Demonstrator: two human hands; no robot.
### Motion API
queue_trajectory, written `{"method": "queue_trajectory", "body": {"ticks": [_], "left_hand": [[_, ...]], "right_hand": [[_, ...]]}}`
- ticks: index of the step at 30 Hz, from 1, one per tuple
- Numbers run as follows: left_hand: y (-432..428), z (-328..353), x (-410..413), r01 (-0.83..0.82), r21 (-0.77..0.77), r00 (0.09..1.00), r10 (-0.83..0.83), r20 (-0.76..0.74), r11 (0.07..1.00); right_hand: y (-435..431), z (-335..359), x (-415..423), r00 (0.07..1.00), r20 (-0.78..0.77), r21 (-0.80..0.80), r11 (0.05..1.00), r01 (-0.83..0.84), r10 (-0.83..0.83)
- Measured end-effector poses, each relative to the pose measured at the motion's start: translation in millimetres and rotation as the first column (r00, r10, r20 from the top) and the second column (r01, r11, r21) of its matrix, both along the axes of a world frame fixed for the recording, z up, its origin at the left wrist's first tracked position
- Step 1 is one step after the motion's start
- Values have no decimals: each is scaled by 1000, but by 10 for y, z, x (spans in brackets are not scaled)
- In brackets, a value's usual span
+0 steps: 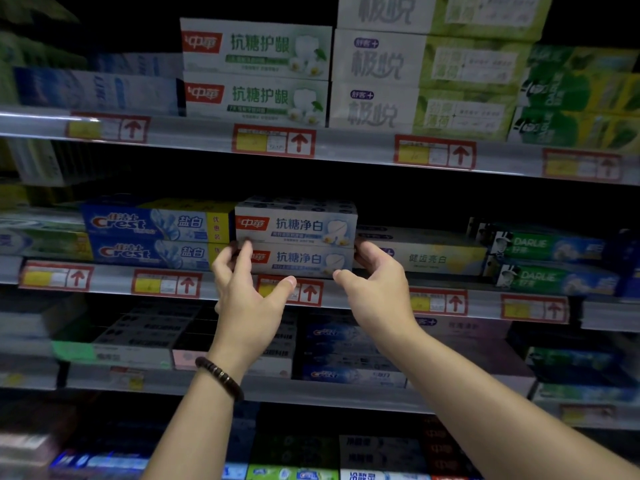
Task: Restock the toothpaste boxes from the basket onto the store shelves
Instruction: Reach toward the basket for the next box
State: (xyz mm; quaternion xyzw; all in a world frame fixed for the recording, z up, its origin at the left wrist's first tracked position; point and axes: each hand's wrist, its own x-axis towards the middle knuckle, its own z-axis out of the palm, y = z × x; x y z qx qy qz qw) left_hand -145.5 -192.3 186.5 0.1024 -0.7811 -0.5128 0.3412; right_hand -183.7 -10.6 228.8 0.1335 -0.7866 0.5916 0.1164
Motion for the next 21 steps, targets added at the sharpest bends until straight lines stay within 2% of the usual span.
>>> {"method": "queue_trajectory", "body": {"ticks": [9,14,21], "left_hand": [[188,56,176,-11,-12,1000,11,-8,1000],[364,121,321,33,44,999,-32,-31,998],[697,158,591,141,136,986,-151,67,981]], "right_hand": [[196,-83,78,999,-2,-56,997,47,-47],[417,-81,227,999,31,-108,993,37,-34],[796,-180,498,993,117,-127,992,23,-9]]}}
